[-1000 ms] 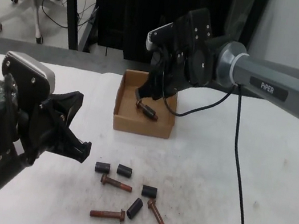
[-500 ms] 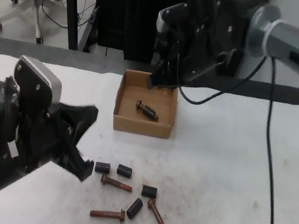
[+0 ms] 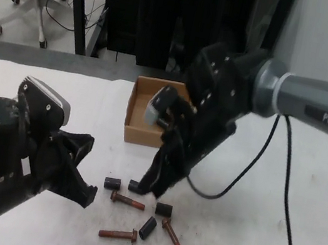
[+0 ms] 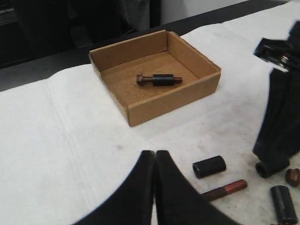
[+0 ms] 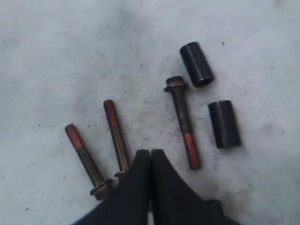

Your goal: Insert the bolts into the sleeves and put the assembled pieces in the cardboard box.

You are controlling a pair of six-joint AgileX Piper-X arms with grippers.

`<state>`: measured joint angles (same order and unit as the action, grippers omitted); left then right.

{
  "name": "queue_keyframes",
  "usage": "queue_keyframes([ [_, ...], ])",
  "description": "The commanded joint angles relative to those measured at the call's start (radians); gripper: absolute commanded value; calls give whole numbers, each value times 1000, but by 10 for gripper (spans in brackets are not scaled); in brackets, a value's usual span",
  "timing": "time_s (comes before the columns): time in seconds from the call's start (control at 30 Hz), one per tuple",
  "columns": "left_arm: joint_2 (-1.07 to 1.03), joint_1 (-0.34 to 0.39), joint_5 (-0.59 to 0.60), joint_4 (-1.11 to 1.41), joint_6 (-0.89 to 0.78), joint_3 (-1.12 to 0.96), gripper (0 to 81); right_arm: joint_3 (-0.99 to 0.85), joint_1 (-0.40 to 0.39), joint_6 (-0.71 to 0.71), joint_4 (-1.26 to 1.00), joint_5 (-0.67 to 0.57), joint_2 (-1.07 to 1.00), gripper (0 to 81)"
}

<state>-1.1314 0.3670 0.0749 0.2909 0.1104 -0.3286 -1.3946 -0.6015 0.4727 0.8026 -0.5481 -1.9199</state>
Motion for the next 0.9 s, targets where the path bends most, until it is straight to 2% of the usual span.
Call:
queue_keyframes([
  [0.0, -2, 0, -26, 6, 3, -8, 3, 9, -29, 85, -57, 71, 4, 2],
  [0.13, -2, -1, -117, 6, 68, -8, 3, 16, -69, 95, -178, 192, 0, 2],
  [0.23, -2, -1, -161, 6, 105, -8, 3, 16, -90, 174, -218, 239, 0, 27],
  [0.33, -2, -1, -194, 6, 118, -8, 3, 16, -98, 219, -237, 276, 0, 149],
  [0.43, -2, -1, -194, 6, 122, -8, 3, 16, -98, 231, -246, 288, 0, 321],
  [0.47, -2, -1, -194, 6, 122, -8, 3, 16, -98, 231, -247, 288, 0, 352],
  [0.67, -2, -1, -194, 6, 122, -8, 3, 20, -98, 246, -236, 288, -7, 314],
  [0.87, -2, -1, -194, 6, 132, -8, 3, 20, -98, 246, -208, 297, -86, 314],
])
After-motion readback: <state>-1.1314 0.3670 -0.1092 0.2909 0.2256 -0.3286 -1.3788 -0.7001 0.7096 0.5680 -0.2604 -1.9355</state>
